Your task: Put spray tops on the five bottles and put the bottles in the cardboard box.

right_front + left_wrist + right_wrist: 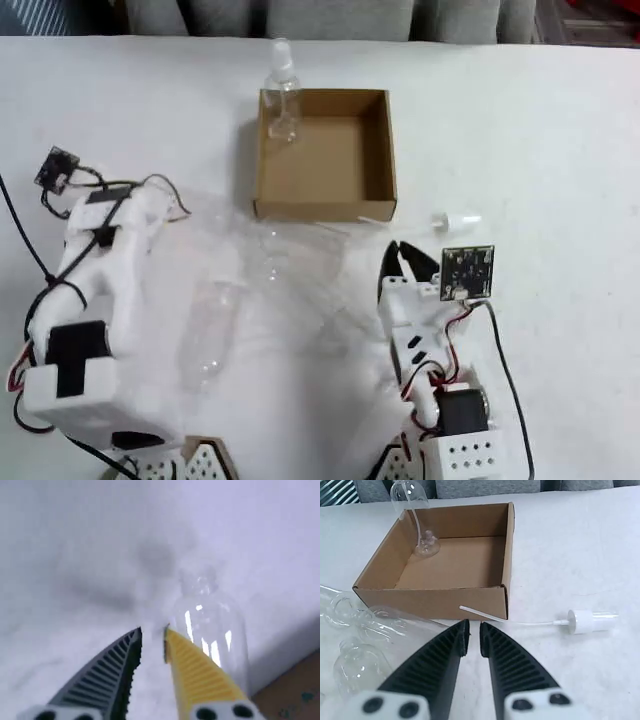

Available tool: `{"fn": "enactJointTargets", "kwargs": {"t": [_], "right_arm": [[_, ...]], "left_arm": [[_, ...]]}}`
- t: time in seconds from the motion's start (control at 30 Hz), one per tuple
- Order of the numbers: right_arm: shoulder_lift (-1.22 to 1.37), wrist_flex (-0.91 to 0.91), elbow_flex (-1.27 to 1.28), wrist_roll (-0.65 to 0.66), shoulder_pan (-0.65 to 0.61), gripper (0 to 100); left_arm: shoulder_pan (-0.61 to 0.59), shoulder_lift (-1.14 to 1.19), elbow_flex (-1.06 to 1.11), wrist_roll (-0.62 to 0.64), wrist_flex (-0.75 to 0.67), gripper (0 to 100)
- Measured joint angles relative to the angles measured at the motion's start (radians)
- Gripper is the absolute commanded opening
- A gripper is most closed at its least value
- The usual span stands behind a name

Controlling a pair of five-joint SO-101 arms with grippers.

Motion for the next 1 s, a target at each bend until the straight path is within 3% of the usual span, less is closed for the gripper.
{"fn": "enactJointTargets", "kwargs": {"t": [0.1, 0.67, 1.0], "right_arm": [[0.000, 0.000, 0.000, 0.000, 0.000, 1.7], [0.000, 0.000, 0.000, 0.000, 0.000, 1.6], [0.000, 0.018, 0.000, 0.000, 0.000, 1.7]], "left_arm": [[0.035, -0.046, 0.000, -0.002, 0.043, 36], [0.078, -0.110, -0.098, 0.121, 0.063, 31], [0.141, 0.163, -0.399, 0.147, 0.213, 31]]}}
